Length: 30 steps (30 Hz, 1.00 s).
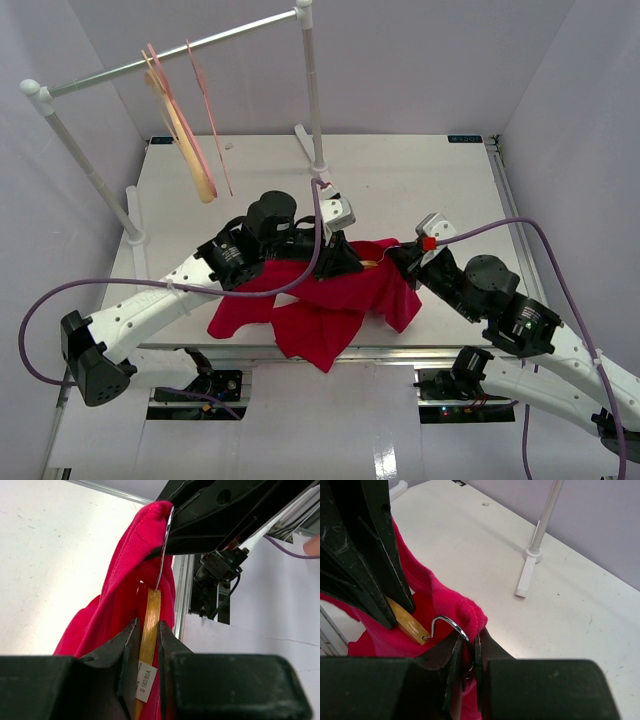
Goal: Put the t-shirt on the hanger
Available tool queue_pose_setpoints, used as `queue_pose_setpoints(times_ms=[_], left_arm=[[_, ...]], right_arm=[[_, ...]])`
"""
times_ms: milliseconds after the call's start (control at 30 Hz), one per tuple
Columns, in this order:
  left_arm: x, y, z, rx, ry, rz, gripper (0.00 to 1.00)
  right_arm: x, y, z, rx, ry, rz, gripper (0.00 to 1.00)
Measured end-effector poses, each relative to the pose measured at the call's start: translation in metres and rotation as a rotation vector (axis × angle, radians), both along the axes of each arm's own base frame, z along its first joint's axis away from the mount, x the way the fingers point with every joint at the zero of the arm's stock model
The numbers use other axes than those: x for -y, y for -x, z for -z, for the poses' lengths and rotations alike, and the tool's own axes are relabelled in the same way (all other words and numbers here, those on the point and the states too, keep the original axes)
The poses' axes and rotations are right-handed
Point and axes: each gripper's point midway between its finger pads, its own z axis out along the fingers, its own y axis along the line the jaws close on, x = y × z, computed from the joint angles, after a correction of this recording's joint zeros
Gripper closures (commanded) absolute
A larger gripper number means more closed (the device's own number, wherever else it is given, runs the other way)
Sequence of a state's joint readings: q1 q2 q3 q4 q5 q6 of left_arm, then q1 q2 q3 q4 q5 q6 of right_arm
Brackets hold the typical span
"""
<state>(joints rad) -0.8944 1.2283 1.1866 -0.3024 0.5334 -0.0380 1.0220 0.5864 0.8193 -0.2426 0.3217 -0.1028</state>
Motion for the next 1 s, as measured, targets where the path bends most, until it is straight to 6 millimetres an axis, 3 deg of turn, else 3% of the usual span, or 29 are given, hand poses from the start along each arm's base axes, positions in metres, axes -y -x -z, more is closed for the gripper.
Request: queue_pose_setpoints(times_ms=[200,367,400,533,633,833,1000], left_arm=[[-0.008,-0.005,0.0,-0.027,-0.015,-0.078,1.0],[-0.02,-0.026,0.007,-0.036,-0.049,-0.201,1.0],[-0.023,-0.03,0.009,-0.034,-0.055,-0.225,1.0],[-0.033,-0.041,0.015,-0.033,-0.079,-0.297,1.0],[-0.035,-0.043,0.017,-0.034,-0.086,-0.313,1.0],[-0.035,-0.044,0.017,-0.034,-0.086,-0.319,1.0],[-0.035,-0.043,0.017,-0.035,-0.085,-0.314,1.0]], right_arm=[[-0.009,0.002,-0.001,0.0,-0.005,-0.037,0.77],[-0.008,0.002,0.004,-0.01,0.012,-0.037,0.67],[-0.007,0.002,0.003,-0.007,0.008,-0.038,0.68],[-0.005,0.006,-0.002,0.001,-0.013,-0.051,0.89],[-0.005,0.008,-0.005,0.001,-0.027,-0.059,0.89],[-0.008,0.008,0.001,-0.01,-0.017,-0.063,0.58],[-0.028,0.008,0.014,-0.025,0.038,-0.135,0.44]])
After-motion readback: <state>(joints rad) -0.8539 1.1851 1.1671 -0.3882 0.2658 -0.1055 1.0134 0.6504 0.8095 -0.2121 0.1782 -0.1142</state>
